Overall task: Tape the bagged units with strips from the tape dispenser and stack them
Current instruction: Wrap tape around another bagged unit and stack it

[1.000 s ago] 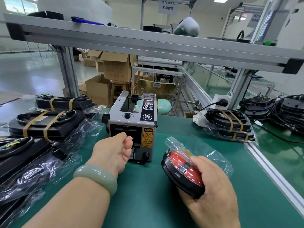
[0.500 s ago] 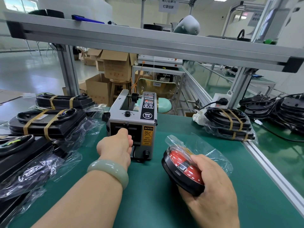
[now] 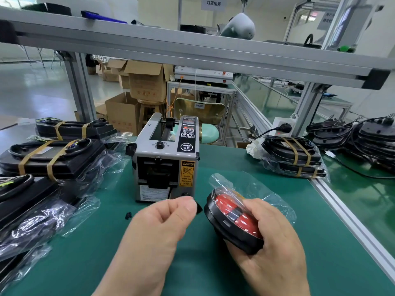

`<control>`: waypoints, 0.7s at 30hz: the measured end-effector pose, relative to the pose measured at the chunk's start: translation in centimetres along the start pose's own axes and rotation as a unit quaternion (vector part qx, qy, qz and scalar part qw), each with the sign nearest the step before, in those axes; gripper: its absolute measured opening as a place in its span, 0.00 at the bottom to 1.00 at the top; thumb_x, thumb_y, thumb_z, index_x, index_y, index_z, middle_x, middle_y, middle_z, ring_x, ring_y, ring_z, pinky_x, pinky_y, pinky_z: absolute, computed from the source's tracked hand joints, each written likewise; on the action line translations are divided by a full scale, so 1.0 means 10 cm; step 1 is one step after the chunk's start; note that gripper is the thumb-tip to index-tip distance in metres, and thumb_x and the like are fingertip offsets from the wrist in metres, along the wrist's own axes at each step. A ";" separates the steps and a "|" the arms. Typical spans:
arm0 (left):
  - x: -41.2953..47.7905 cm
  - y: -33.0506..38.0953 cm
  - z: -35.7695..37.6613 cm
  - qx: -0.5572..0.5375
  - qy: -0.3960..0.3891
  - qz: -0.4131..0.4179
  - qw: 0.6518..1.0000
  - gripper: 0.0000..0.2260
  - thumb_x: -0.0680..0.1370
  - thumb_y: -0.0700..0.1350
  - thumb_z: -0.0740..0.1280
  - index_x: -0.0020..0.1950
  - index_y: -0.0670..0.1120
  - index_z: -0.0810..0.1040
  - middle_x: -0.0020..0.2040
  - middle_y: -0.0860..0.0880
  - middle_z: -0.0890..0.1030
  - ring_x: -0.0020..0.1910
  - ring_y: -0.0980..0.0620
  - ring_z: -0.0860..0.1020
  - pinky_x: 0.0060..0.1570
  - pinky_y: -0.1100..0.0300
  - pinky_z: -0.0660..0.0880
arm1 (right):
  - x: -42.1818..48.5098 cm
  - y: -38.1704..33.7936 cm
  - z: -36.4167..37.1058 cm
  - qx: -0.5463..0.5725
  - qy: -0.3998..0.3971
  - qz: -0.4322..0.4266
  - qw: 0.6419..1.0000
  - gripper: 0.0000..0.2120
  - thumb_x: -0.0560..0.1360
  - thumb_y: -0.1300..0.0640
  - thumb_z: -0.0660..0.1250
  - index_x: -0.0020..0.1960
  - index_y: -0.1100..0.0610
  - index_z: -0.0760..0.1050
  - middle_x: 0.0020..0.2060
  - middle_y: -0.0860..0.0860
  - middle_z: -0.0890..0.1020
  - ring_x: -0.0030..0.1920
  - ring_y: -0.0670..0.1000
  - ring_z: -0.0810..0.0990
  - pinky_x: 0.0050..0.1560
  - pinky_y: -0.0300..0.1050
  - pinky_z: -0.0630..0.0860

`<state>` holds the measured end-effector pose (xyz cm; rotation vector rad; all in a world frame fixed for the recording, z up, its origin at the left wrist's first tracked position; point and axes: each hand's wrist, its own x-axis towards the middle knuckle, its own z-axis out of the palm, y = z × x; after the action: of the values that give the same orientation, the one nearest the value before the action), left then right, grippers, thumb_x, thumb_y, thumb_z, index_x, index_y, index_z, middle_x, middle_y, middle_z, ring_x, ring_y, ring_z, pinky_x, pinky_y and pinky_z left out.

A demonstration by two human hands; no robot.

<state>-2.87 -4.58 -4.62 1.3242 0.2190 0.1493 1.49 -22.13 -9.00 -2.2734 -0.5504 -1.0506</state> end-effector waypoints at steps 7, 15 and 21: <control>-0.06 -0.19 0.14 -0.001 -0.030 0.012 0.999 0.19 0.55 0.63 0.70 0.39 0.56 0.86 0.49 0.68 0.81 0.61 0.65 0.74 0.70 0.48 0.64 | 0.00 -0.08 -0.02 -0.010 -0.013 -0.008 1.000 0.27 0.58 0.51 0.76 0.54 0.63 0.80 0.52 0.54 0.82 0.52 0.53 0.79 0.50 0.50 0.75; -0.08 -0.26 0.17 0.031 -0.031 0.034 0.998 0.17 0.58 0.62 0.70 0.36 0.51 0.86 0.48 0.68 0.82 0.60 0.75 0.69 0.67 0.57 0.62 | -0.01 -0.12 -0.01 -0.031 -0.016 -0.011 0.999 0.27 0.59 0.51 0.76 0.54 0.63 0.80 0.52 0.55 0.82 0.51 0.54 0.81 0.50 0.49 0.75; -0.09 -0.29 0.21 0.046 0.004 0.032 0.998 0.12 0.62 0.58 0.69 0.36 0.52 0.86 0.58 0.60 0.80 0.60 0.74 0.70 0.70 0.56 0.61 | -0.02 -0.12 -0.02 -0.031 -0.018 -0.007 0.999 0.27 0.59 0.50 0.76 0.54 0.63 0.80 0.51 0.56 0.82 0.51 0.57 0.82 0.49 0.54 0.79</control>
<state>-3.23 -7.49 -6.86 1.4233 0.1918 0.1997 0.60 -21.39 -8.66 -2.3496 -0.5565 -1.0481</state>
